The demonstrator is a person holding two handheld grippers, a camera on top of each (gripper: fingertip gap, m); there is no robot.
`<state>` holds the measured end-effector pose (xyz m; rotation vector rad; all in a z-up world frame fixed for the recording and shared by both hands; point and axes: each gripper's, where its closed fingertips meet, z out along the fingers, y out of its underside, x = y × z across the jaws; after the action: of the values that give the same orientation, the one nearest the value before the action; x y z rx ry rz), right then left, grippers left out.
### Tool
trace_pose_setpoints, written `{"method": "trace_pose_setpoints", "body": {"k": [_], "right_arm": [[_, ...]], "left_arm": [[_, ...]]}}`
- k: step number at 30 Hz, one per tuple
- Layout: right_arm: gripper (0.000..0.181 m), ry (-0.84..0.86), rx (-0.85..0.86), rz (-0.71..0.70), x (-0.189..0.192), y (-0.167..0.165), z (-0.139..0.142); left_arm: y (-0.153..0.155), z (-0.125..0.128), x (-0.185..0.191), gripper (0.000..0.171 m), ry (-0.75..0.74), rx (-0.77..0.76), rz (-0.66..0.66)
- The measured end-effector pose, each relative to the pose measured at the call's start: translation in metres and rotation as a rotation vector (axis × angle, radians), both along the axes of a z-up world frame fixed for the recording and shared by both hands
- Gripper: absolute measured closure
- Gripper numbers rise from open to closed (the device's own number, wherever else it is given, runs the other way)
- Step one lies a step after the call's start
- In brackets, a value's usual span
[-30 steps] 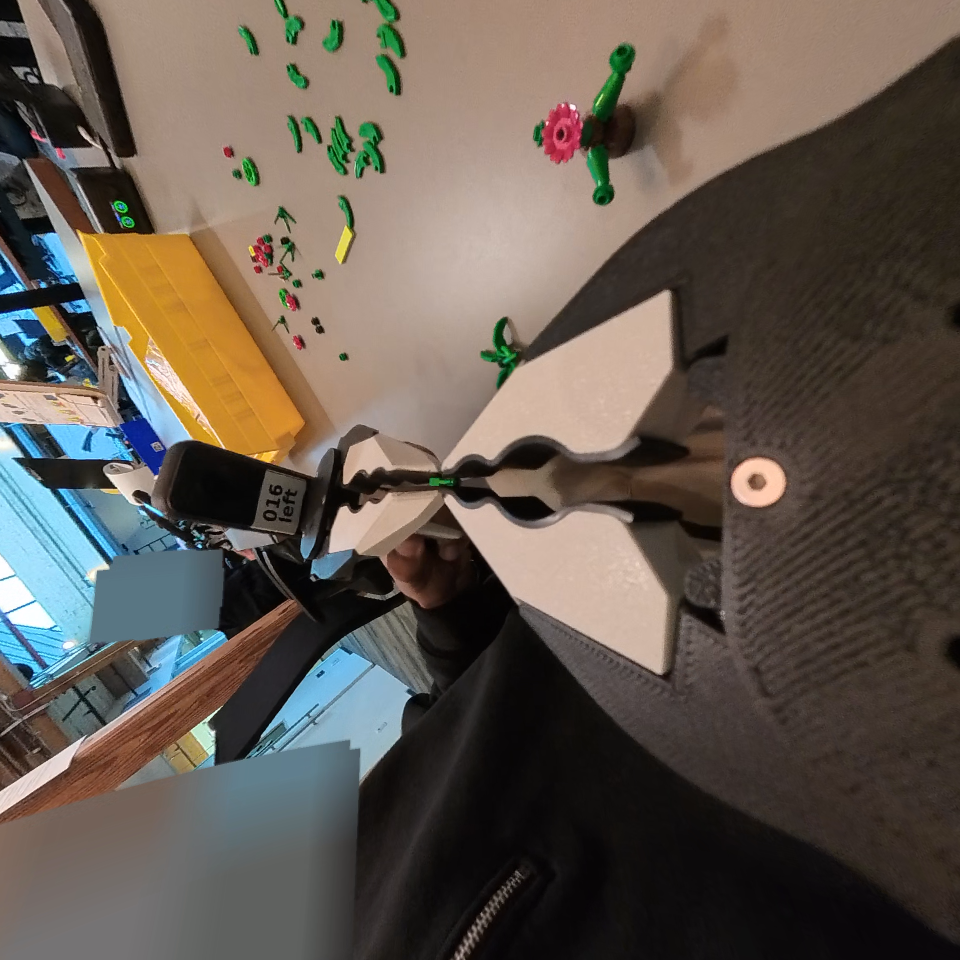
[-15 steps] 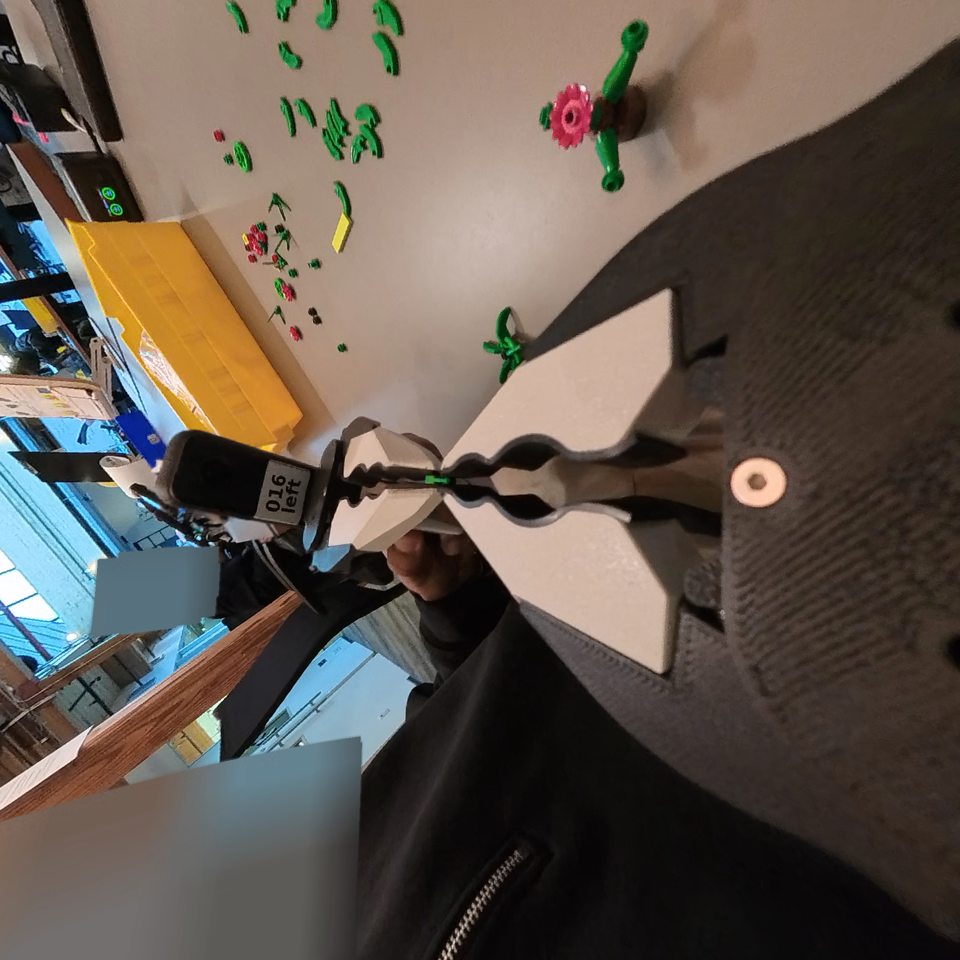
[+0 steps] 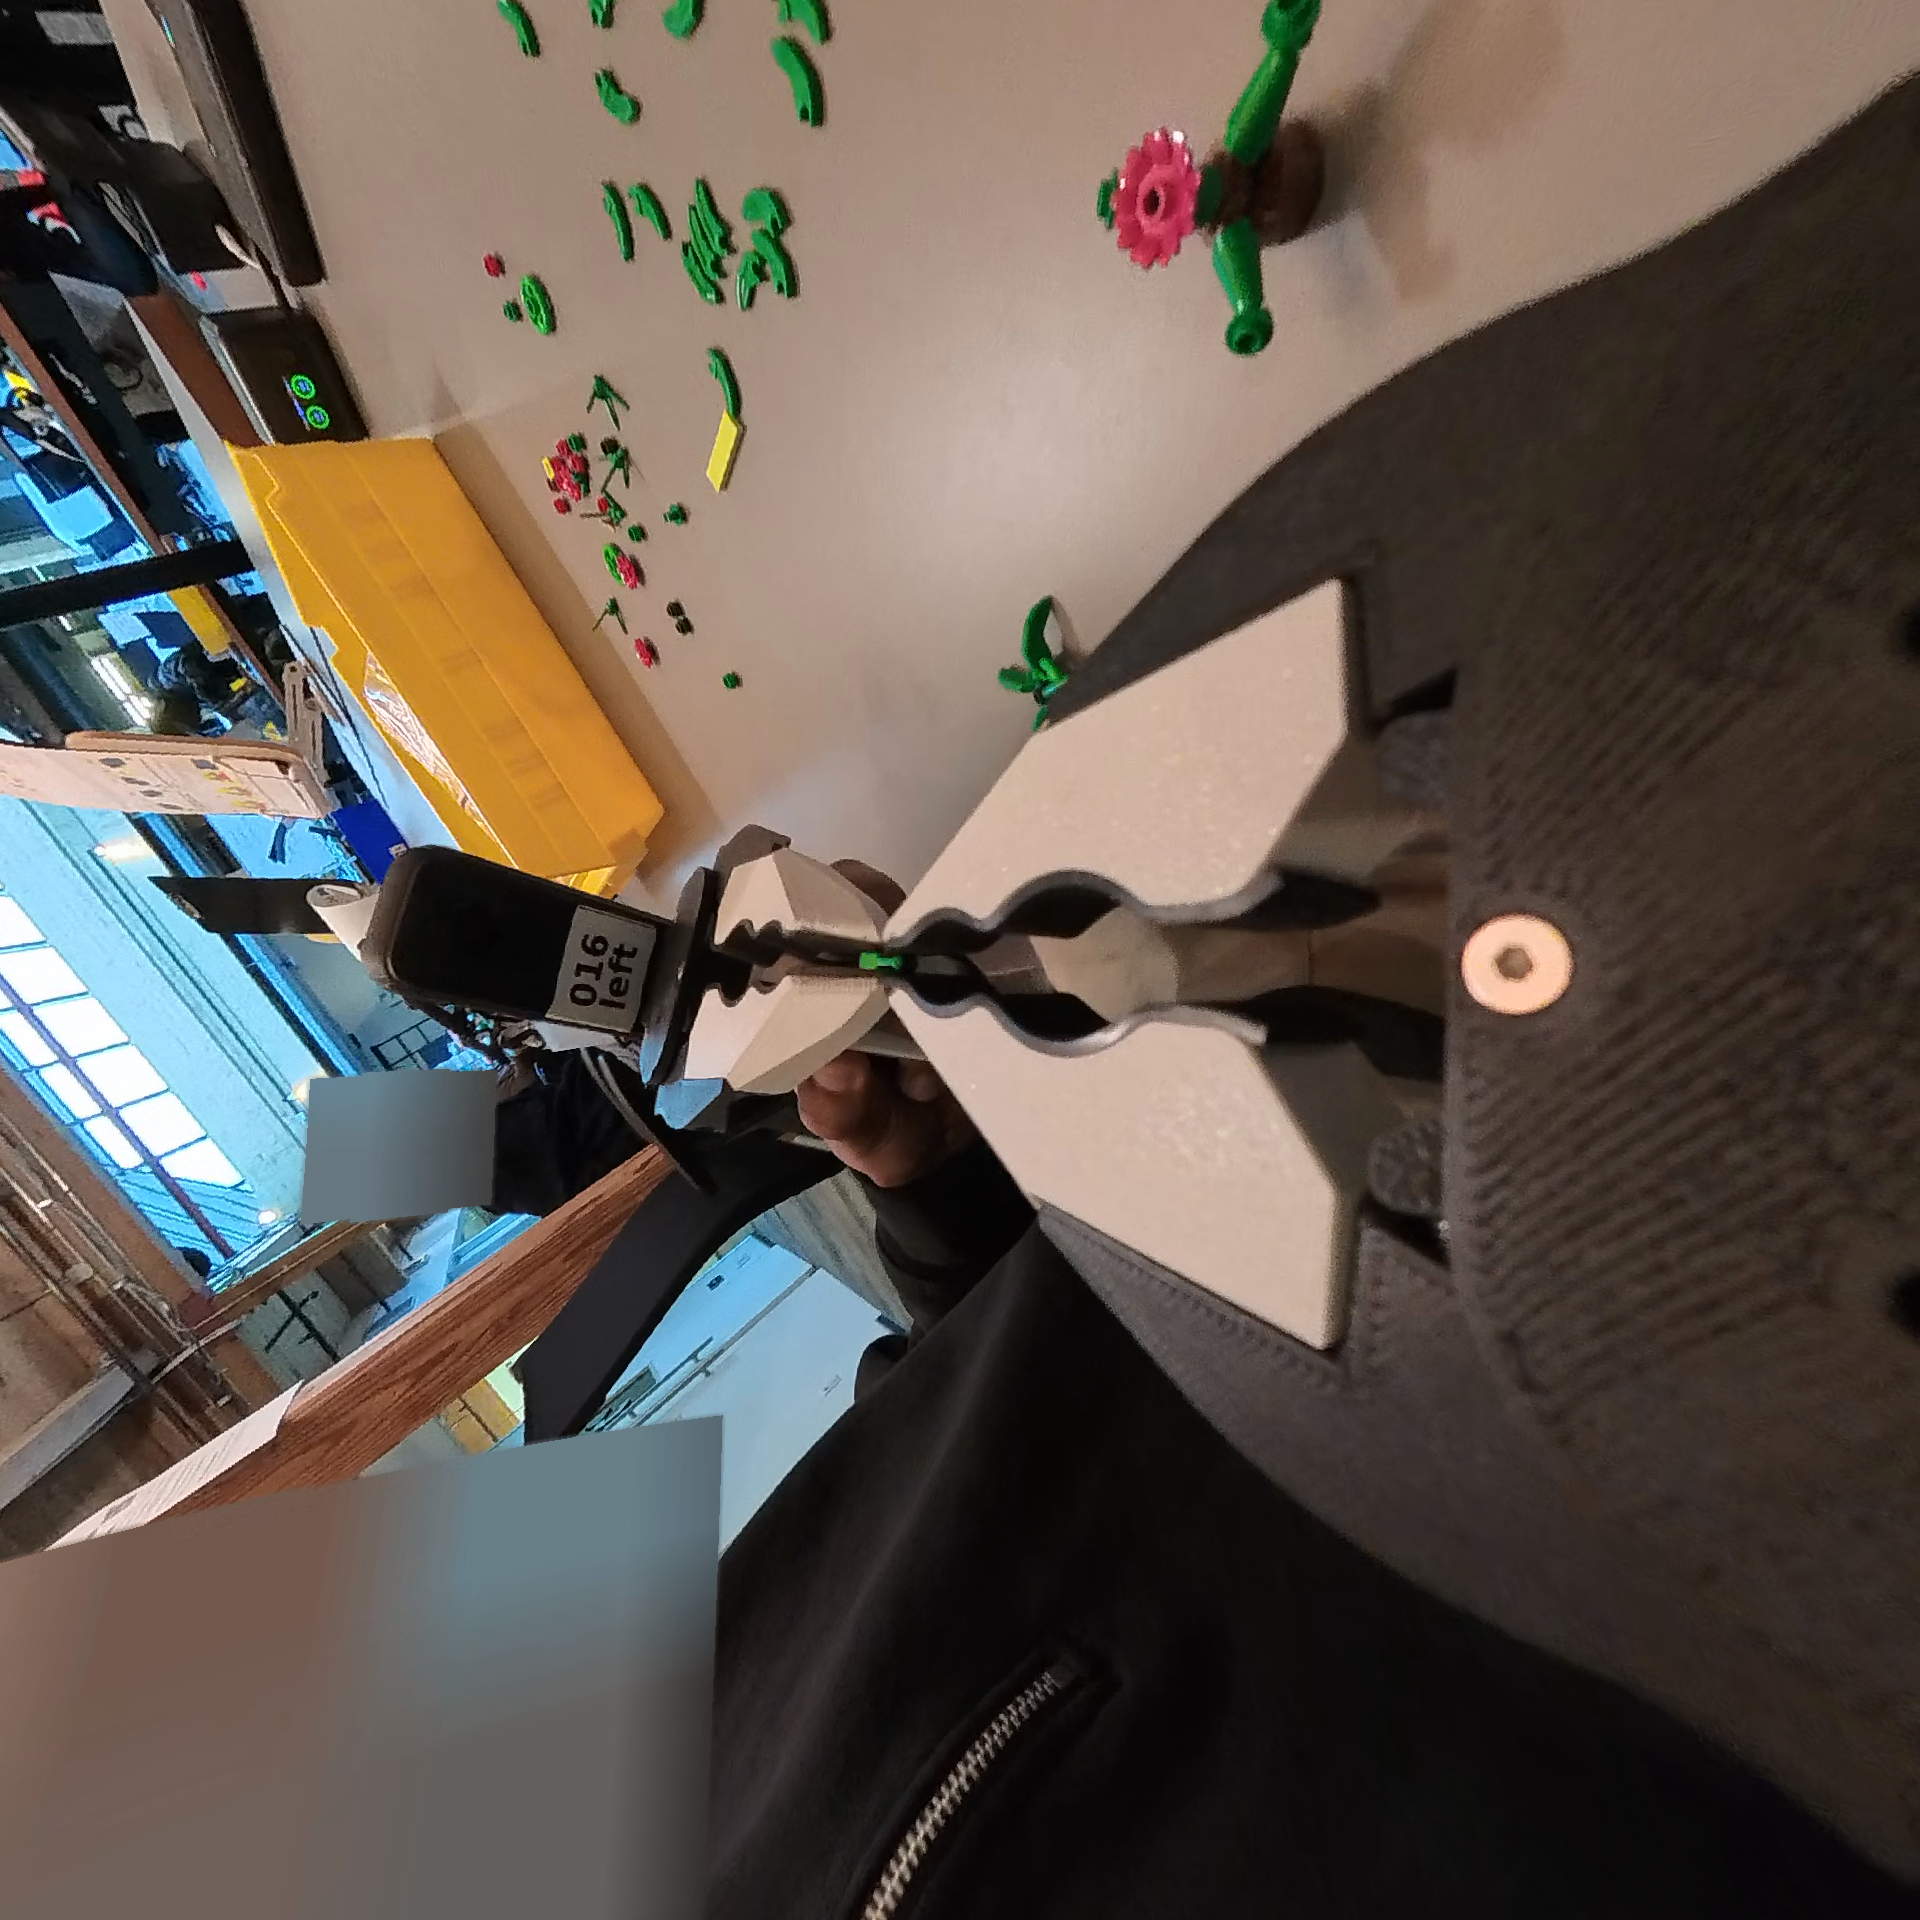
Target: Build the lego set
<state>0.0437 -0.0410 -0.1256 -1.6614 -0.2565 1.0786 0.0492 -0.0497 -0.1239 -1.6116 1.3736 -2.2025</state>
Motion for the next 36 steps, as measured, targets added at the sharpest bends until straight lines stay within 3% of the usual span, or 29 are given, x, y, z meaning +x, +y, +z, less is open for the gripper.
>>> {"method": "trace_pose_setpoints", "body": {"k": [14, 22, 36], "right_arm": [[0.180, 0.014, -0.023, -0.064, 0.004, 0.005, -0.004], [0.165, 0.074, -0.030, -0.083, 0.014, 0.006, -0.004], [0.180, 0.019, -0.005, -0.058, 0.007, 0.004, -0.004]], "left_arm": [[0.006, -0.003, 0.003, 0.171, 0.006, 0.009, 0.055], [0.007, -0.003, 0.004, 0.171, 0.011, 0.012, 0.070], [0.003, -0.005, 0.007, 0.171, 0.026, 0.017, 0.070]]}}
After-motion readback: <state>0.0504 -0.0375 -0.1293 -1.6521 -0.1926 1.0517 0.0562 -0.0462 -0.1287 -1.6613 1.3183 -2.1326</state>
